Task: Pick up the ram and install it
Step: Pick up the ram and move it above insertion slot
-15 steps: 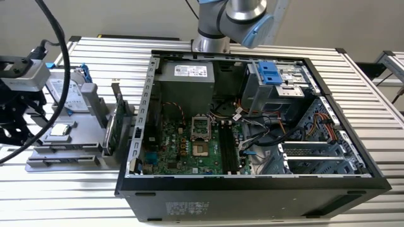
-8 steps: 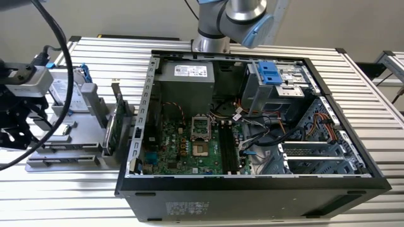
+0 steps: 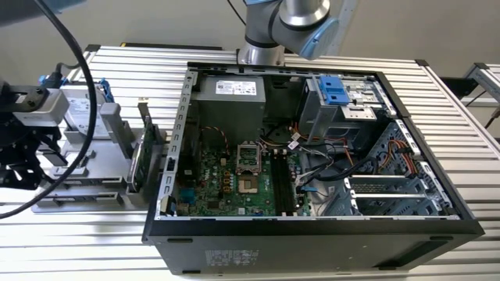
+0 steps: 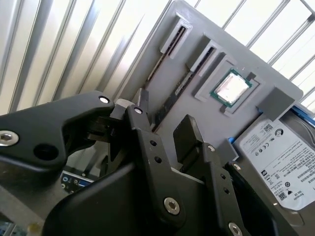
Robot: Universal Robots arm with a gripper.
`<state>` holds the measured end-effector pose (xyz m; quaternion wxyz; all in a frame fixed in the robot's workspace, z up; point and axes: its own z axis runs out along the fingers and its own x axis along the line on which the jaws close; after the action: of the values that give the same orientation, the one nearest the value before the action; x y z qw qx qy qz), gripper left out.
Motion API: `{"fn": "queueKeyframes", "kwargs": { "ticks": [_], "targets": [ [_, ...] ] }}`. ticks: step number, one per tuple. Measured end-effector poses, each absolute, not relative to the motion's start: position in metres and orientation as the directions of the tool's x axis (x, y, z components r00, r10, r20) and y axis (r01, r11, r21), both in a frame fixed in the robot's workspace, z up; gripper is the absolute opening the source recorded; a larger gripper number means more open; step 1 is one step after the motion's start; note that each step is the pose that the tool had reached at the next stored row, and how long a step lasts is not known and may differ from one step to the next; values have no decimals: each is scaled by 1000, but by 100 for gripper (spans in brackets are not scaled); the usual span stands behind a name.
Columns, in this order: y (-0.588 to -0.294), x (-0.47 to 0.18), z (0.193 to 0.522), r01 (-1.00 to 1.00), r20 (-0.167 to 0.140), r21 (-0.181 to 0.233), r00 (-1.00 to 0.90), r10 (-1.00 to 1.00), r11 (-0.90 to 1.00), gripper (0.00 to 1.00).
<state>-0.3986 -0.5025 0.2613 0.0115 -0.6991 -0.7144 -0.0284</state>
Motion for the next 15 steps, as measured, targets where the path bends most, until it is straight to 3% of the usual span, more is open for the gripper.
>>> {"fn": "queueKeyframes", "kwargs": {
  "ticks": [15],
  "targets": [
    [-509,-398,245,999,56,25,-31,998,30,100]
  ]
}}
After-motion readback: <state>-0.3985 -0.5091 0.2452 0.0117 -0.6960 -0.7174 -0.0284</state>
